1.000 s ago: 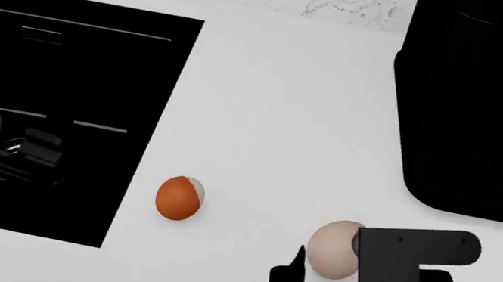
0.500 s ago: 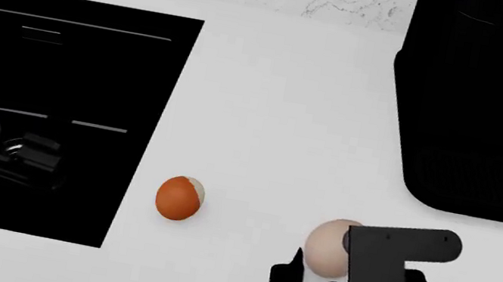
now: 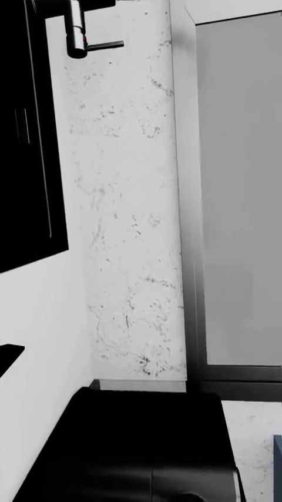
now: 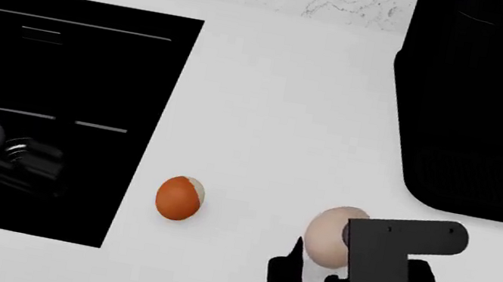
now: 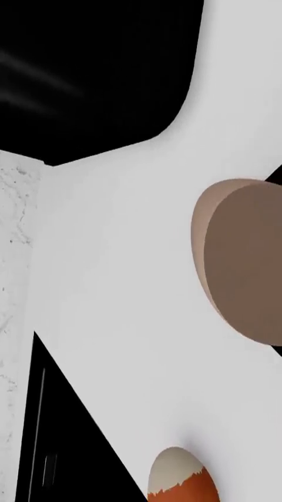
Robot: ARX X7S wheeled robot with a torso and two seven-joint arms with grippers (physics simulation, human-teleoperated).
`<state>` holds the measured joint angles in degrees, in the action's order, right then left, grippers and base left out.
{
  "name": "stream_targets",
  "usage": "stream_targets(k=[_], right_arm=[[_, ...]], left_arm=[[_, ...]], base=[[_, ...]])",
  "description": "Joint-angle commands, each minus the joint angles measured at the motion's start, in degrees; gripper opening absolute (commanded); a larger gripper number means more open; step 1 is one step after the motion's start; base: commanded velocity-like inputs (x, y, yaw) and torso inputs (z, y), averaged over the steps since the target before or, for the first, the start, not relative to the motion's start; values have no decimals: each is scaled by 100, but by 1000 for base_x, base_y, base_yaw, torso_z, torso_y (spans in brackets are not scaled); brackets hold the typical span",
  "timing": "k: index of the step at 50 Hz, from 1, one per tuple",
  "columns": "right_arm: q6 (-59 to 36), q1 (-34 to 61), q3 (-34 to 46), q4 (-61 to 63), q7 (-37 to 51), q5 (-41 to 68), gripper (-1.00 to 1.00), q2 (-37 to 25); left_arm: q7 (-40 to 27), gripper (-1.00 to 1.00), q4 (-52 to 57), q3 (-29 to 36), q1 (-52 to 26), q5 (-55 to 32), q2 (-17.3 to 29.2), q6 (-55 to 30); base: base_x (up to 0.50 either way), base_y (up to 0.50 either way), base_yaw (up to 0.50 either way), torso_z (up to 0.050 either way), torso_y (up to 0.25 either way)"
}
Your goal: Place the eggs and milk next to the bowl.
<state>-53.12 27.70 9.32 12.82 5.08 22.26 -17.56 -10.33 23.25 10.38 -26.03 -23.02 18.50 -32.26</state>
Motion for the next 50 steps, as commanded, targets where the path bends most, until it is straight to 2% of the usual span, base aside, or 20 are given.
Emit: stream_targets(k=[1, 9, 17, 29, 35, 50], right_arm=[[-708, -74, -248, 1375, 256, 23, -100, -217], [-894, -296, -607, 2326, 504, 84, -100, -369], [-867, -558, -778, 2821, 745, -57, -100, -530], [-1041, -842, -1551, 3393, 790, 278, -100, -440], [-1065, -853, -1575, 3412, 819, 301, -100, -433], [-852, -948, -1402, 3233, 783, 243, -100, -480]], left_arm=[[111, 100, -59, 147, -1, -38, 36, -31], [269, 100, 20, 380, -131, -179, 99, -379], [404, 100, 12, 588, -271, -335, 64, -655], [721, 100, 17, 933, -535, -664, 105, -1256], [810, 100, 55, 1052, -612, -823, 130, -1541], [996, 100, -156, 1536, -684, -653, 196, -1576]], base=[[0, 0, 0, 0, 0], [0, 0, 0, 0, 0], [0, 0, 0, 0, 0], [0, 0, 0, 0, 0], [0, 0, 0, 0, 0], [0, 0, 0, 0, 0]])
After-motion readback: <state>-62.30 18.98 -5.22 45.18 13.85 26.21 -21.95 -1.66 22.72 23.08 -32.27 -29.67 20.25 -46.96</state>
